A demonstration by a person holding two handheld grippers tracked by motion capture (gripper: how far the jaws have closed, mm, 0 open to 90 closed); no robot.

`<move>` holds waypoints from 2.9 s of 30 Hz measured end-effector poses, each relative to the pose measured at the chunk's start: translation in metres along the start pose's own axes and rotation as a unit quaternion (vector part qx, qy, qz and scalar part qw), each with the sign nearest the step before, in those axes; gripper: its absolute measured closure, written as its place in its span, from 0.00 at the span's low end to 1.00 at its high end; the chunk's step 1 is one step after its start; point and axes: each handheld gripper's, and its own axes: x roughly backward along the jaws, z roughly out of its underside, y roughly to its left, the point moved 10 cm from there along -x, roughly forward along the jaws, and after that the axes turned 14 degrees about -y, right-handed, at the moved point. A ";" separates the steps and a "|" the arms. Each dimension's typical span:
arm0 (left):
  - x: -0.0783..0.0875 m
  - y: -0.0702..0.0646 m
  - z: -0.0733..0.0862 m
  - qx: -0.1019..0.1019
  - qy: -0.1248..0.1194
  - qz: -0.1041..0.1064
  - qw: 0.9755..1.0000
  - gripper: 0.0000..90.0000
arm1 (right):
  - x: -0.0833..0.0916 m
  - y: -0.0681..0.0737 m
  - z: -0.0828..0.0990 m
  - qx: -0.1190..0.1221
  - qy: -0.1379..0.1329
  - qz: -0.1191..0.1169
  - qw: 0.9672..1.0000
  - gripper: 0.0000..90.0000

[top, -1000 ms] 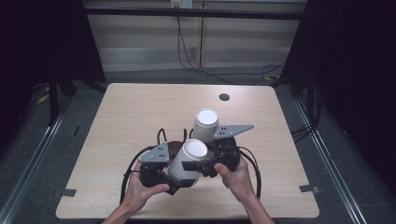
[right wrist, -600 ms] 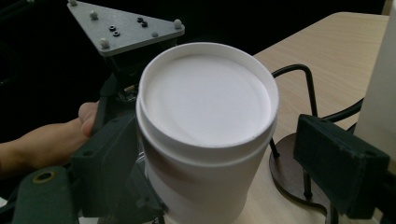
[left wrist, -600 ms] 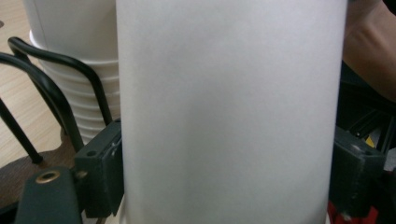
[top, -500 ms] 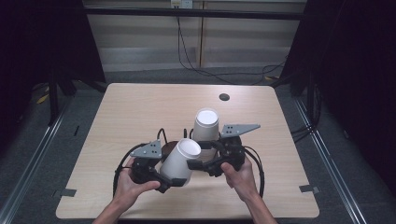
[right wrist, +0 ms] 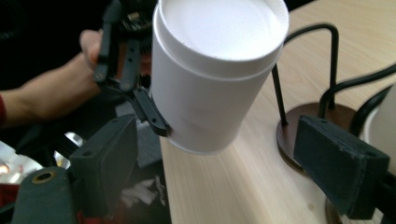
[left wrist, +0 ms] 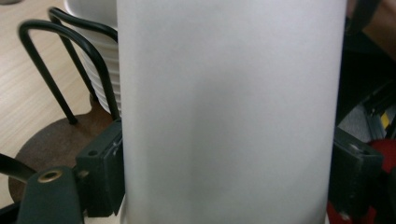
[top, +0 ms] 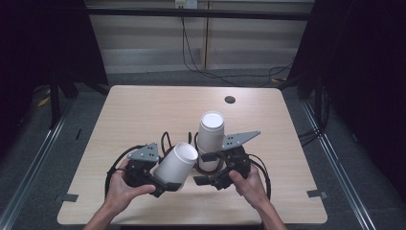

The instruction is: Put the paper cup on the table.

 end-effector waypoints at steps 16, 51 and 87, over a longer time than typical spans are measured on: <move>0.005 0.001 0.017 -0.014 0.092 0.011 0.996 0.19 | 0.001 -0.004 0.024 0.018 0.080 -0.003 0.997 0.16; -0.012 -0.013 0.022 -0.084 0.230 0.028 0.969 0.20 | -0.001 -0.003 0.049 0.030 0.226 -0.026 0.973 0.19; -0.038 -0.033 0.038 -0.114 0.263 0.073 0.955 0.19 | -0.011 0.009 0.066 0.059 0.283 -0.075 0.954 0.27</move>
